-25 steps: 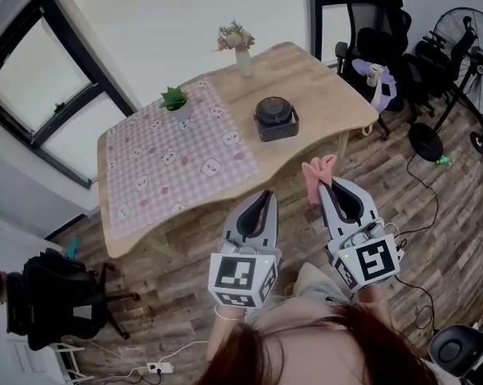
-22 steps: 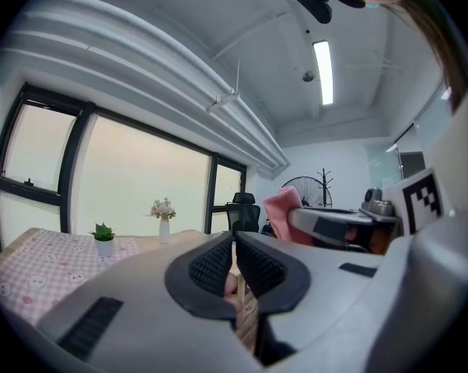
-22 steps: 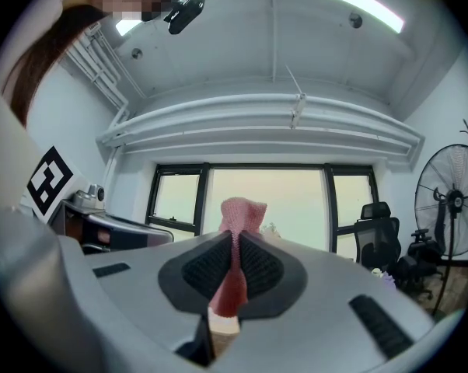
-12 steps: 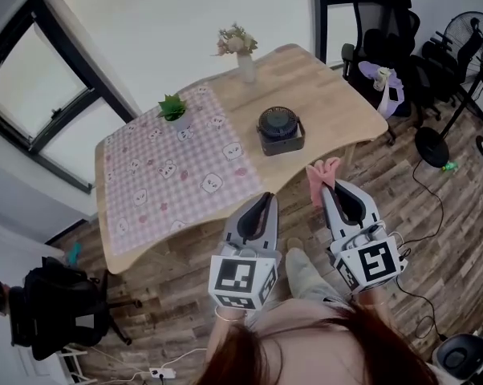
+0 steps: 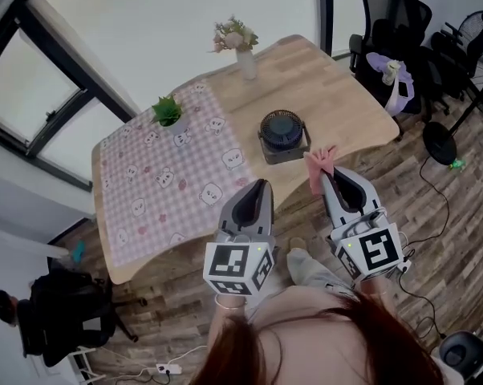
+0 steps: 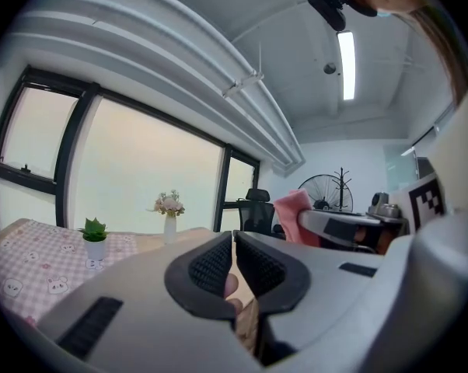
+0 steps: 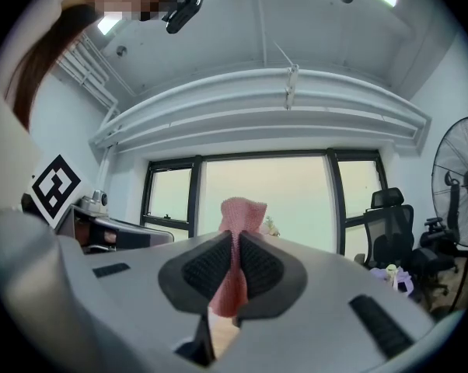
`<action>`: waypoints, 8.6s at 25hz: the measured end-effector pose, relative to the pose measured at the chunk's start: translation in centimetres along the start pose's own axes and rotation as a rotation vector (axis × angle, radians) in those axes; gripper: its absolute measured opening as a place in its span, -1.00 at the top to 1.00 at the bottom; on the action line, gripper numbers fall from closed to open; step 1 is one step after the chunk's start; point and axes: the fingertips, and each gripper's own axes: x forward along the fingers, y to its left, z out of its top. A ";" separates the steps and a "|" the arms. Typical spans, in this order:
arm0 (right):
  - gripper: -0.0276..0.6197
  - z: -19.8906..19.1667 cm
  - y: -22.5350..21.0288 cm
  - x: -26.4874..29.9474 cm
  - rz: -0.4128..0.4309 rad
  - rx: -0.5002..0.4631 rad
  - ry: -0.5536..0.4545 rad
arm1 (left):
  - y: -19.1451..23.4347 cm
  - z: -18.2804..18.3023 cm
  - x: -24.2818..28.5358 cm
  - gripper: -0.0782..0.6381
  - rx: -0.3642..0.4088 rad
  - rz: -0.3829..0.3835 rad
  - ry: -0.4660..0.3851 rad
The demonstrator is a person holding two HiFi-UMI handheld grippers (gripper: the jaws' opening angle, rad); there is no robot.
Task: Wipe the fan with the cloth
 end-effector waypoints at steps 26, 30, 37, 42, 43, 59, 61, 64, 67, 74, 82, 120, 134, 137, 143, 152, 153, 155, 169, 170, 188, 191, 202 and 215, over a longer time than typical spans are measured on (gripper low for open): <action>0.83 -5.8 -8.8 14.6 0.071 -0.042 0.148 | 10.3 -8.0 14.0 0.70 -0.217 0.100 0.332; 0.83 -6.8 -9.1 16.1 0.057 -0.066 0.178 | 11.7 -9.3 15.2 0.62 -0.233 0.073 0.384; 0.83 -9.2 -9.6 19.0 0.052 -0.115 0.251 | 13.7 -12.2 17.5 0.58 -0.289 0.024 0.490; 0.83 -11.5 -10.2 20.8 0.053 -0.158 0.307 | 14.6 -14.7 18.6 0.54 -0.361 -0.019 0.579; 0.83 -12.0 -10.4 21.2 0.055 -0.164 0.318 | 14.8 -15.2 18.9 0.53 -0.381 -0.028 0.596; 0.83 -20.4 -12.7 27.3 0.110 -0.283 0.491 | 16.6 -20.4 23.3 0.41 -0.457 -0.083 0.793; 0.82 -21.1 -12.7 28.1 0.129 -0.302 0.508 | 17.1 -21.1 23.7 0.39 -0.456 -0.069 0.813; 0.83 -22.3 -13.0 29.2 0.162 -0.324 0.537 | 17.3 -21.6 24.2 0.39 -0.465 -0.057 0.842; 0.82 -23.5 -13.2 30.0 0.201 -0.343 0.572 | 17.5 -22.2 24.4 0.39 -0.489 -0.046 0.873; 0.83 -25.9 -13.1 32.0 0.270 -0.382 0.633 | 17.4 -23.2 25.2 0.39 -0.514 -0.058 0.919; 0.83 -28.0 -12.5 33.1 0.350 -0.417 0.704 | 17.1 -24.6 25.5 0.46 -0.502 -0.030 1.010; 0.83 -28.9 -13.7 29.0 0.277 -0.315 0.778 | 18.1 -24.8 25.5 0.54 -0.770 0.160 0.918; 0.84 -28.8 -13.2 27.2 0.235 -0.289 0.791 | 17.9 -24.8 25.5 0.54 -0.779 0.147 0.923; 0.84 -28.7 -13.0 26.8 0.237 -0.285 0.800 | 17.8 -24.7 25.5 0.54 -0.783 0.141 0.931; 0.84 -28.8 -12.1 26.0 0.248 -0.304 0.806 | 17.9 -24.8 25.4 0.54 -0.779 0.142 0.928; 0.84 -28.9 -11.0 25.4 0.258 -0.332 0.816 | 18.0 -25.0 25.5 0.54 -0.771 0.118 0.944; 0.84 -28.9 -10.9 25.2 0.261 -0.338 0.815 | 18.0 -25.0 25.5 0.54 -0.769 0.115 0.946; 0.84 -28.9 -10.6 25.0 0.269 -0.351 0.815 | 17.9 -25.0 25.5 0.53 -0.770 0.105 0.951; 0.84 -28.9 -7.5 24.1 0.368 -0.353 0.820 | 17.8 -25.0 25.5 0.53 -0.761 0.073 0.969; 0.84 -28.9 -7.3 24.1 0.372 -0.356 0.822 | 17.8 -25.0 25.5 0.53 -0.761 0.072 0.969; 0.84 -29.0 -4.6 24.7 0.495 -0.435 0.873 | 17.7 -25.0 25.4 0.52 -0.761 0.052 0.981; 0.84 -28.9 -4.1 25.0 0.518 -0.471 0.879 | 17.7 -25.0 25.5 0.52 -0.761 0.048 0.981; 0.84 -29.1 -2.6 26.5 0.557 -0.501 0.894 | 17.7 -25.1 25.6 0.51 -0.763 0.039 0.984; 0.84 -29.1 -1.9 28.1 0.587 -0.543 0.894 | 17.5 -25.0 25.5 0.51 -0.759 0.030 0.987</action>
